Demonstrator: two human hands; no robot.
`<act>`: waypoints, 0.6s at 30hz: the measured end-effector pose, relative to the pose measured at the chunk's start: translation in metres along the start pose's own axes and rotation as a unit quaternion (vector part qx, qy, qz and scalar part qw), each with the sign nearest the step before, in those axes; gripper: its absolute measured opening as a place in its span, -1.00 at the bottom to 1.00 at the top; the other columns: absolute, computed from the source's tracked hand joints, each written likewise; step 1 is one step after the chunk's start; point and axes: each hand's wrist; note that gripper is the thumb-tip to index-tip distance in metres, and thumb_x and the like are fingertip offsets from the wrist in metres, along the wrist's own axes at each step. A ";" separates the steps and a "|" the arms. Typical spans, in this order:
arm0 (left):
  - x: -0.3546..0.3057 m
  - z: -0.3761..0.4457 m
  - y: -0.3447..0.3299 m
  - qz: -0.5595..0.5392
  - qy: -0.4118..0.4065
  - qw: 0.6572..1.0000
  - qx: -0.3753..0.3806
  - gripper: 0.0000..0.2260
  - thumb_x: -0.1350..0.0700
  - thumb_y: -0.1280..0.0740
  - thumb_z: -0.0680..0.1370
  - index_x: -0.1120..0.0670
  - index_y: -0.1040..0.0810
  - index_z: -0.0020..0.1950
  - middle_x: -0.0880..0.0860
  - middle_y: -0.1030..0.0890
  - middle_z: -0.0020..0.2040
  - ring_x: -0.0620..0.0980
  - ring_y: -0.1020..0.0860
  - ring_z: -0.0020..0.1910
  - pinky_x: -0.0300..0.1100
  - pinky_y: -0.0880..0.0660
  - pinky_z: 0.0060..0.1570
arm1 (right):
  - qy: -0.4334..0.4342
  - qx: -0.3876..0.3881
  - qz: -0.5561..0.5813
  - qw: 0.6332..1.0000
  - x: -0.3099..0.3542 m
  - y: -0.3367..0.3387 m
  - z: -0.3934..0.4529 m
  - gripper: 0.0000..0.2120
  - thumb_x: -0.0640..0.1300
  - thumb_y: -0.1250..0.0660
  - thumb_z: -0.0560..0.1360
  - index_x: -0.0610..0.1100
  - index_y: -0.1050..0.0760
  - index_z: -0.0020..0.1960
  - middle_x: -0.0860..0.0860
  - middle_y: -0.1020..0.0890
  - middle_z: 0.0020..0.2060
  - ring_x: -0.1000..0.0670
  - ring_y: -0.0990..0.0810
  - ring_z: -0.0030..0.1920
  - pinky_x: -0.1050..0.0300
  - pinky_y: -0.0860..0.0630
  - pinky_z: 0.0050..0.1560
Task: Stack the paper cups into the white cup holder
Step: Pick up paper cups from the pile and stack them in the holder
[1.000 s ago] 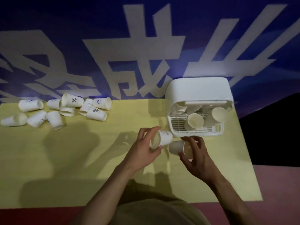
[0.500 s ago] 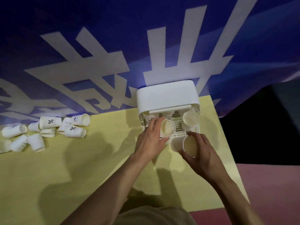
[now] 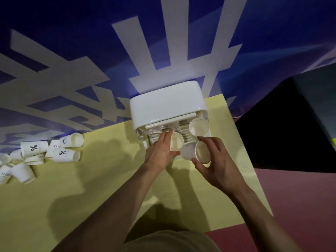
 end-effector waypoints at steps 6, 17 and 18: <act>0.014 -0.007 -0.007 -0.057 0.006 0.998 -0.013 -0.08 -0.20 -0.50 0.45 -0.04 -0.01 0.62 -0.01 -0.24 0.51 0.13 -0.49 0.34 0.16 -0.56 0.13 | 0.061 0.004 -0.018 0.998 0.010 -0.004 0.026 -0.39 0.00 -0.48 0.52 0.03 -0.34 0.51 0.02 -0.39 0.37 -0.03 -0.51 0.29 0.02 -0.58 0.19; 0.087 -0.090 -0.009 -0.127 0.049 0.988 -0.074 -0.37 -0.15 -0.36 0.58 -0.08 -0.19 0.58 -0.10 -0.25 0.47 -0.17 -0.61 -0.02 -0.20 -0.56 -0.17 | 0.136 0.079 -0.190 0.969 0.024 -0.054 0.057 -0.32 0.05 -0.52 0.47 -0.03 -0.33 0.50 -0.12 -0.45 0.32 -0.16 -0.50 0.25 -0.04 -0.58 0.08; 0.093 -0.096 -0.009 -0.130 0.054 0.987 -0.077 -0.39 -0.14 -0.36 0.58 -0.07 -0.21 0.57 -0.10 -0.26 0.47 -0.17 -0.61 -0.03 -0.18 -0.59 -0.16 | 0.130 0.086 -0.194 0.969 0.022 -0.059 0.061 -0.31 0.06 -0.53 0.45 -0.04 -0.35 0.48 -0.12 -0.47 0.29 -0.16 -0.51 0.24 -0.05 -0.58 0.09</act>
Point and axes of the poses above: each hand's wrist, its own z-axis towards the middle knuckle, its own y-axis out of the back of the hand, x = y × z
